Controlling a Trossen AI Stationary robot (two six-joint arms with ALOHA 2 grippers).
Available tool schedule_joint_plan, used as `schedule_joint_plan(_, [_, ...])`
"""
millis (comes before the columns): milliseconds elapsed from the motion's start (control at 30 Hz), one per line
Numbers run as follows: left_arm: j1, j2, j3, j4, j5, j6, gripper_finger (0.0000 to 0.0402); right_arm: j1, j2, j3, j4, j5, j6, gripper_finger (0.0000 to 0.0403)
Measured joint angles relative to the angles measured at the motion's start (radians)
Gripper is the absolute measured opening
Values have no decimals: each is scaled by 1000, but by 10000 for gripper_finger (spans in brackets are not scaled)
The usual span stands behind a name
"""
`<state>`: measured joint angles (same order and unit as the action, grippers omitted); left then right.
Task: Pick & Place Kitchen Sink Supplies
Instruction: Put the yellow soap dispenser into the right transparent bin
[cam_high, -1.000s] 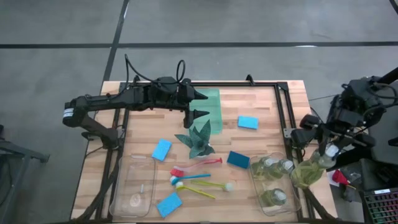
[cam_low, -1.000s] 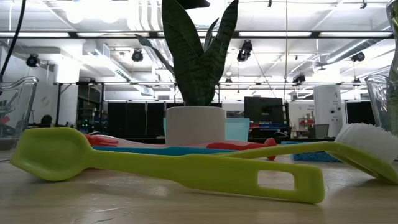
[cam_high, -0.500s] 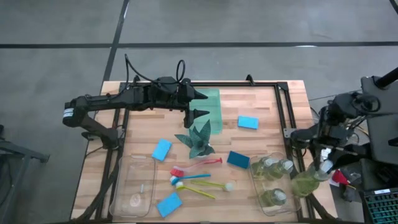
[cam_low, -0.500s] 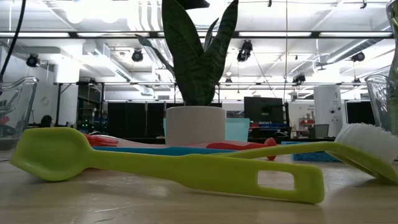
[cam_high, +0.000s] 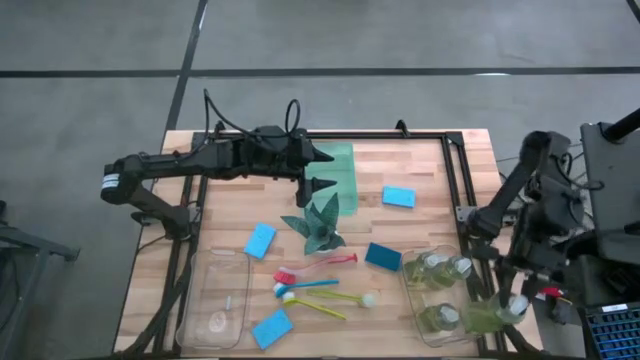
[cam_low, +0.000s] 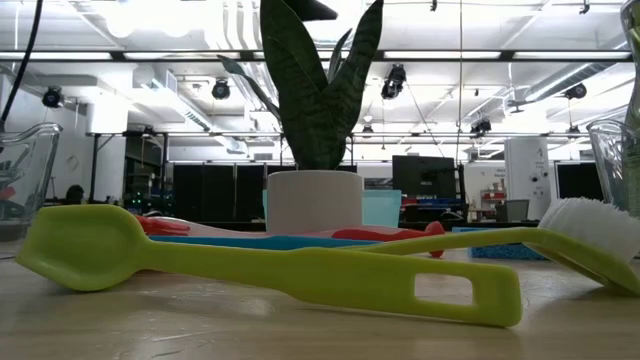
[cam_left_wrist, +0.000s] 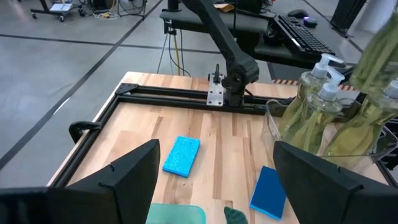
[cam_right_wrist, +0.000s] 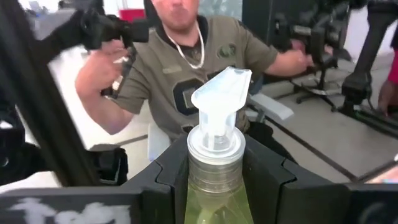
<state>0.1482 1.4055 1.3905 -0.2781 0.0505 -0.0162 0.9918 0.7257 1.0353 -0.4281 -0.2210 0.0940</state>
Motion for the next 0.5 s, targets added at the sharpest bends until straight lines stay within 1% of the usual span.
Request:
schedule_joint_plan(100, [0, 0, -4, 11, 0, 0, 305, 87, 37, -15, -1, 150, 20, 109])
schedule_joint_plan(133, [0, 0, -4, 19, 0, 0, 305, 106, 50, -19, -1, 181, 23, 109])
schedule_joint_plan(300, [-1, 0, -4, 38, 0, 0, 305, 192, 122, -32, 71, 215, 3, 109])
schedule_joint_plan(500, [-1, 0, -4, 40, 0, -3, 305, 245, 197, -35, 72, 365, 5, 109])
